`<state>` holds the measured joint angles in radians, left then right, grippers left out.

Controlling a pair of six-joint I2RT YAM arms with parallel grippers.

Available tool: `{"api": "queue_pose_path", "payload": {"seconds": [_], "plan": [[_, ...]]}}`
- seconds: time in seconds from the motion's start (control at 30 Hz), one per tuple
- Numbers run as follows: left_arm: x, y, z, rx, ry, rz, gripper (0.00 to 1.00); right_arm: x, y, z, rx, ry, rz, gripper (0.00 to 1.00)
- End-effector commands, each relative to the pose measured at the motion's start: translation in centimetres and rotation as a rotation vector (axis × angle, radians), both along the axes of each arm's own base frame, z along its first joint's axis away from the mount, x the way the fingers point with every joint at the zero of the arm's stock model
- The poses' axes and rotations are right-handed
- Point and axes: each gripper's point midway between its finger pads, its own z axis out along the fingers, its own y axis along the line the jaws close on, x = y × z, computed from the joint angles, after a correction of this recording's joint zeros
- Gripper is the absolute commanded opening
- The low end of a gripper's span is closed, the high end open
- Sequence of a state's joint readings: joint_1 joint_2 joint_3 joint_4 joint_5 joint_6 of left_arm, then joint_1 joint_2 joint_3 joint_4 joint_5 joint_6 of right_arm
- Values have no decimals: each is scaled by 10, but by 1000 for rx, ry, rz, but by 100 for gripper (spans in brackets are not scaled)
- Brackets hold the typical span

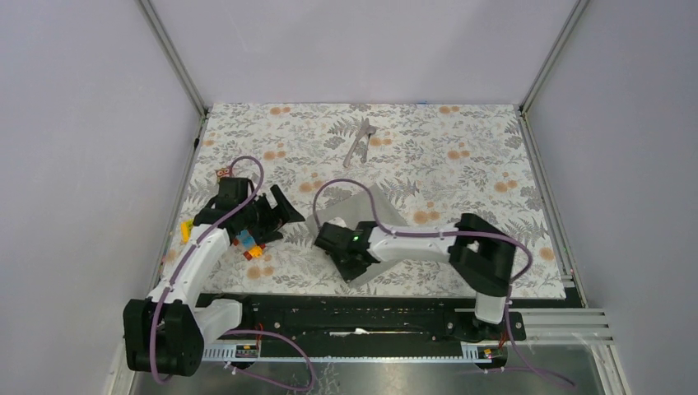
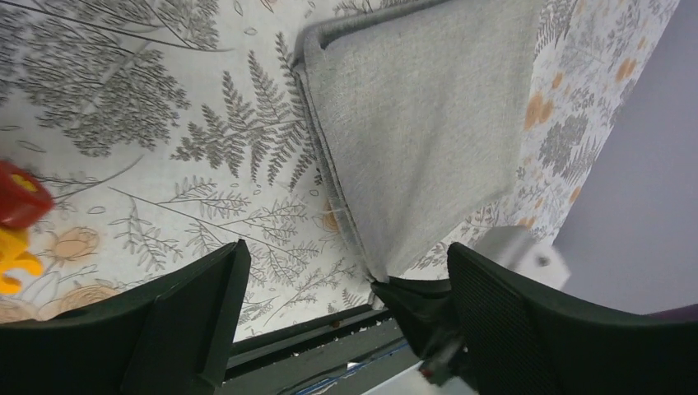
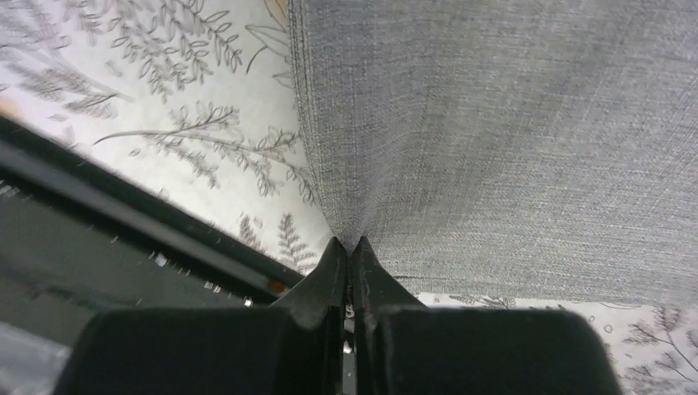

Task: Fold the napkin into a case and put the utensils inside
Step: Pick up the lower triangle-folded napkin from the center of the board.

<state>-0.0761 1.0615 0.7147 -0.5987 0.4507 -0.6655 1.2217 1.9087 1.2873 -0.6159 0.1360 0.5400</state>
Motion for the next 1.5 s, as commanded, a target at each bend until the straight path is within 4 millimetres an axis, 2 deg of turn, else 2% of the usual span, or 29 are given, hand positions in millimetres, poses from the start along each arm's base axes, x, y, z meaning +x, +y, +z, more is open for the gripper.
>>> {"api": "queue_pose_path", "payload": {"seconds": [0.0,0.3,0.6,0.63,0.7,0.83,1.17,1.37,1.47], "plan": [[8,-18,6,-43,-73,-21,97,7,34,44,404,94,-20,0],[-2,-68,-32,-175,12,-37,99,18,11,59,681,260,-139,0],[17,-66,-37,-243,-38,113,97,29,-11,70,799,286,-198,0],[18,-67,-40,-246,-32,115,95,29,-13,69,802,288,-200,0],[22,-71,-44,-251,-16,103,83,29,-16,67,809,293,-205,0],[30,-72,-49,-239,-9,100,72,31,-21,64,821,293,-213,0],[46,-66,-53,-172,-31,129,54,31,-28,62,830,296,-218,0],[54,-70,-51,-159,-28,101,34,33,-29,61,841,297,-221,0],[59,-68,-46,-128,-40,105,29,34,-31,62,844,294,-226,0]]}}
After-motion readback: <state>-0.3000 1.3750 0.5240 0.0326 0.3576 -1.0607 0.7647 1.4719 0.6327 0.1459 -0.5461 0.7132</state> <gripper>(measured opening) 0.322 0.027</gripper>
